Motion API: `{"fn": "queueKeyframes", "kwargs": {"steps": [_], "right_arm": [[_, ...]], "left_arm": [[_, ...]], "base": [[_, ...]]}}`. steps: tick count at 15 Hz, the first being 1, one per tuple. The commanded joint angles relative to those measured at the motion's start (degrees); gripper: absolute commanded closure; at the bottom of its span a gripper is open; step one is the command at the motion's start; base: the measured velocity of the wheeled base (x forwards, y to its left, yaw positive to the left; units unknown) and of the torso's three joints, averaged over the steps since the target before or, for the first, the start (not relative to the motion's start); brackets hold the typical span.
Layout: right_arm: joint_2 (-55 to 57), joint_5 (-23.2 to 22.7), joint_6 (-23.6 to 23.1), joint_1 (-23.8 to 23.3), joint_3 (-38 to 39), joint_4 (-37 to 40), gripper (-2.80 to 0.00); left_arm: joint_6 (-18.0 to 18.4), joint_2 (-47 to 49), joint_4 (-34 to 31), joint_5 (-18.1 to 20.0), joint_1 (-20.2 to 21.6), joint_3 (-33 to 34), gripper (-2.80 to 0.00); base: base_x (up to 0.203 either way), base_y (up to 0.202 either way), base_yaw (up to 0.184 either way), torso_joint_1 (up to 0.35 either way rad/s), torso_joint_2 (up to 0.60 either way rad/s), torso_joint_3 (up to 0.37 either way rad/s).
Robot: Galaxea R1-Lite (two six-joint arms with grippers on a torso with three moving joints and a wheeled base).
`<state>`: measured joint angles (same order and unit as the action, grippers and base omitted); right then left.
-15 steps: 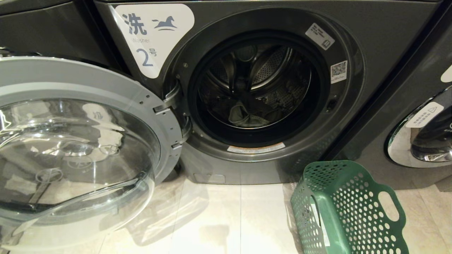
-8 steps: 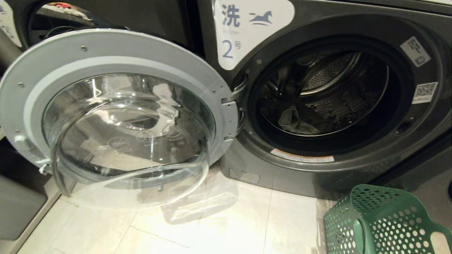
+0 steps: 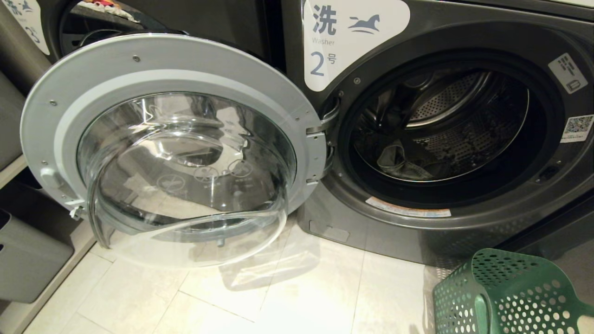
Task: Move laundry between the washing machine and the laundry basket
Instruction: Pick a cloth and place it into the basket
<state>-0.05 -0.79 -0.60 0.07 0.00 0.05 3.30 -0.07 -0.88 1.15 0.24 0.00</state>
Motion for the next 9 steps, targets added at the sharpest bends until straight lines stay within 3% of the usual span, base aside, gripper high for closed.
{"fn": "queueKeyframes", "kwargs": {"steps": [1, 6, 9], "right_arm": [[-0.04, -0.01, -0.02, 0.01, 0.00, 0.03, 0.00], [0.02, -0.12, -0.75, 0.01, 0.00, -0.01, 0.00], [0.01, -0.04, -7.87, -0.03, -1.35, 0.33, 0.00]], "left_arm": [[-0.05, -0.10, 0.00, 0.00, 0.02, 0.09, 0.00], [-0.14, -0.10, 0.00, -0.09, 0.02, 0.09, 0.00], [-0.05, -0.10, 0.00, 0.00, 0.02, 0.09, 0.00]], "base": [[0.000, 0.000, 0.000, 0.000, 0.00, 0.000], [0.000, 0.000, 0.000, 0.000, 0.00, 0.000], [0.000, 0.000, 0.000, 0.000, 0.00, 0.000]]}}
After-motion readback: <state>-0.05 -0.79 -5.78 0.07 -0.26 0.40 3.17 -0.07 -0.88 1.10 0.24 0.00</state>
